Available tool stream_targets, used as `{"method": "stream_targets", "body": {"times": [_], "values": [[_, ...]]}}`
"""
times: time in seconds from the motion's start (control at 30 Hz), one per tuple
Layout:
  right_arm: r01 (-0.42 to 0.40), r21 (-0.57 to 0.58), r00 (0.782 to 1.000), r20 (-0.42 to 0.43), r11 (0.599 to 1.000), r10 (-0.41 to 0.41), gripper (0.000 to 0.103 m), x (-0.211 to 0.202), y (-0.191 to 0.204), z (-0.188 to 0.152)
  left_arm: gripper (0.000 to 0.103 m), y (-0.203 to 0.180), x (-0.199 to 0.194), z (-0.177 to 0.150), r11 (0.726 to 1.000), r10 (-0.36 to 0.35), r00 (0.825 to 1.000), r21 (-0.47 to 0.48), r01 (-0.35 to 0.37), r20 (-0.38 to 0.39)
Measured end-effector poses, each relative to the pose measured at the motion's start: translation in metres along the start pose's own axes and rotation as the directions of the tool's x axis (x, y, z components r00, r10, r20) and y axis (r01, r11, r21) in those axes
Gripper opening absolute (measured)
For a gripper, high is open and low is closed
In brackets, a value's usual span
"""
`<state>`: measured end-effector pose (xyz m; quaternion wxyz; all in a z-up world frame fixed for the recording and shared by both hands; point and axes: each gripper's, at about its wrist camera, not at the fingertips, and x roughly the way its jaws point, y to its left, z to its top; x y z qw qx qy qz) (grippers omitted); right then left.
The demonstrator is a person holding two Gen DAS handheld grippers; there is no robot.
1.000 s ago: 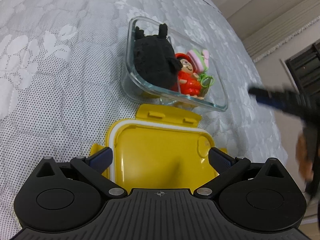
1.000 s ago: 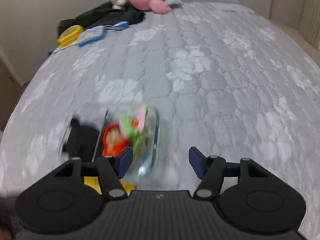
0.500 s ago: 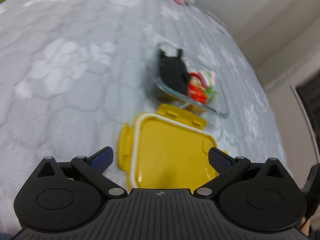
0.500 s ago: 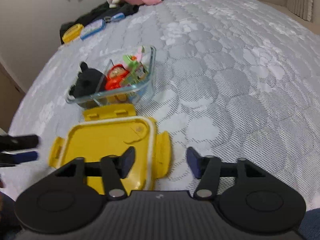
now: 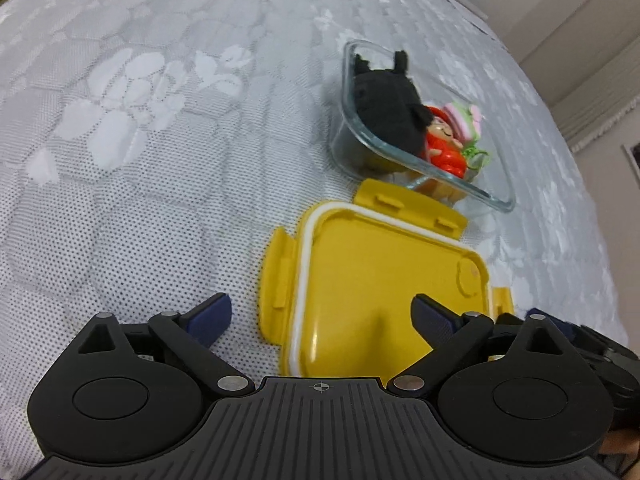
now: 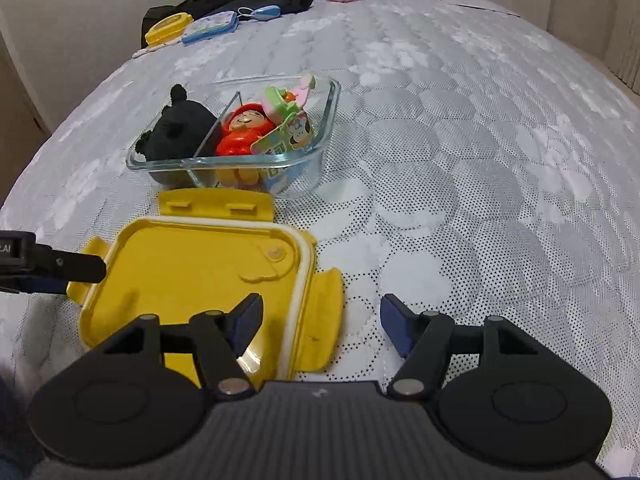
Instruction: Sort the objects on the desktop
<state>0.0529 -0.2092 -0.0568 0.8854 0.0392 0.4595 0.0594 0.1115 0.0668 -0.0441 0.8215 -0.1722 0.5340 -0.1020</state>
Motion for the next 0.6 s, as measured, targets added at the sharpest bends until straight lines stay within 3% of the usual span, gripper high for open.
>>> {"method": "stream_targets", "body": {"times": [0.1, 0.23, 0.43, 0.6], "values": [[-0.029, 0.031, 0.999, -0.017, 0.999, 0.03, 0.068, 0.001, -0.002, -0.002, 0.099, -0.004, -0.001, -0.003, 1.0, -0.008, 1.0, 0.026, 0.009, -0.011], [-0.045, 0.06, 0.998, -0.036, 0.997, 0.047, 0.068, -0.005, 0.001, -0.008, 0.099, -0.011, -0.004, -0.011, 0.998, 0.035, 0.999, 0.048, -0.033, -0.039], [-0.125, 0.199, 0.982, -0.117, 0.972, 0.151, 0.067, -0.014, 0.005, -0.028, 0.099, -0.025, -0.003, -0.027, 0.988, 0.128, 0.988, 0.098, -0.119, -0.089], [-0.138, 0.272, 0.973, -0.144, 0.952, 0.183, 0.065, -0.004, 0.0, -0.034, 0.099, -0.031, 0.001, -0.033, 0.988, 0.101, 0.99, 0.131, -0.088, -0.095]]}}
